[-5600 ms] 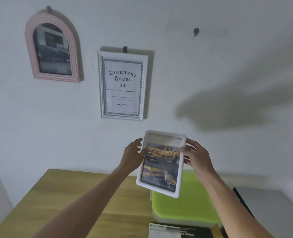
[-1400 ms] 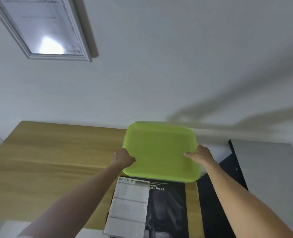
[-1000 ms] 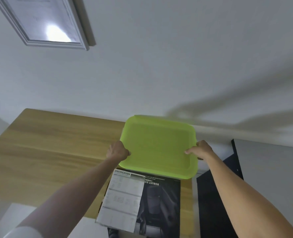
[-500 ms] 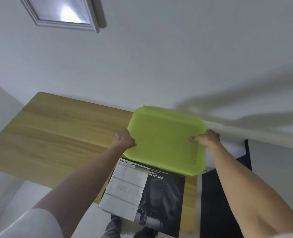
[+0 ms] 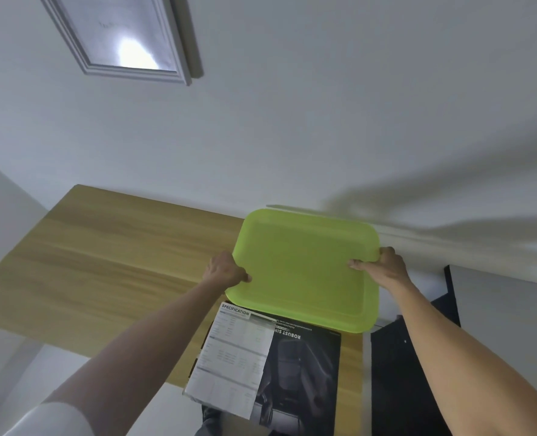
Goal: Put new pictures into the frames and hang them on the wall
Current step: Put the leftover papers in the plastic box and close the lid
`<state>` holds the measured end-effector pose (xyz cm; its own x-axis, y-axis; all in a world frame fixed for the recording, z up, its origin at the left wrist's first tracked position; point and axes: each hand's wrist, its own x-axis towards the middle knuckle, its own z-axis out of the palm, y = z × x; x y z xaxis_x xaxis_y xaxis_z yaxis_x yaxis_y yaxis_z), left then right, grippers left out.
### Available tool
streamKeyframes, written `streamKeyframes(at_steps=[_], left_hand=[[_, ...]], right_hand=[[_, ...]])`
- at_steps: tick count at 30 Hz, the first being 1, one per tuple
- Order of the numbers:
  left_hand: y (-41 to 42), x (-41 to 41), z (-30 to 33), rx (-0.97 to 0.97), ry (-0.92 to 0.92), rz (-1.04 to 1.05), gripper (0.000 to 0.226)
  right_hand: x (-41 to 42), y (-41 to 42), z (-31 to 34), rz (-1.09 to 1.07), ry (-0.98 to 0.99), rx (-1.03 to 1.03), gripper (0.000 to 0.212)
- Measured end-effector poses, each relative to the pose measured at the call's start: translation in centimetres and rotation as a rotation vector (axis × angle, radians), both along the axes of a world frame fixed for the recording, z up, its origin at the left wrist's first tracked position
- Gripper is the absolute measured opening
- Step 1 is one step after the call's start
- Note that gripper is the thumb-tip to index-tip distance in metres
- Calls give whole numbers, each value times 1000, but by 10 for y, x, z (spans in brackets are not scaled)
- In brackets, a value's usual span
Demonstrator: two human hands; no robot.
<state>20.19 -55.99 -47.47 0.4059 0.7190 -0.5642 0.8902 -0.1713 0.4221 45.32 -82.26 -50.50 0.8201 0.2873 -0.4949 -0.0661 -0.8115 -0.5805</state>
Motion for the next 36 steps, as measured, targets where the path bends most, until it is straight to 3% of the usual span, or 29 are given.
streamKeyframes(at_steps=[6,10,16,21,26,31,36], left_hand=[[17,-18,18,-62,-89,38,55],[38,-44,27,-69,-144,78,53],[83,-85,28,-91,-172,113,45],[133,-122,27,-97,-164,148,52],[198,-163,27,-96,-157,177,50],[263,-194,16,-104,-120,199,41],[308,-209,-6,-109,-75,181,45]], right_hand=[[-33,7,36,15,66,187,62],[-50,15,44,127,197,221,59],[-92,56,42,44,69,314,36],[-124,113,29,8,55,339,41],[-172,184,34,113,99,303,47],[-218,252,22,204,15,187,91],[-264,298,3,229,12,122,84]])
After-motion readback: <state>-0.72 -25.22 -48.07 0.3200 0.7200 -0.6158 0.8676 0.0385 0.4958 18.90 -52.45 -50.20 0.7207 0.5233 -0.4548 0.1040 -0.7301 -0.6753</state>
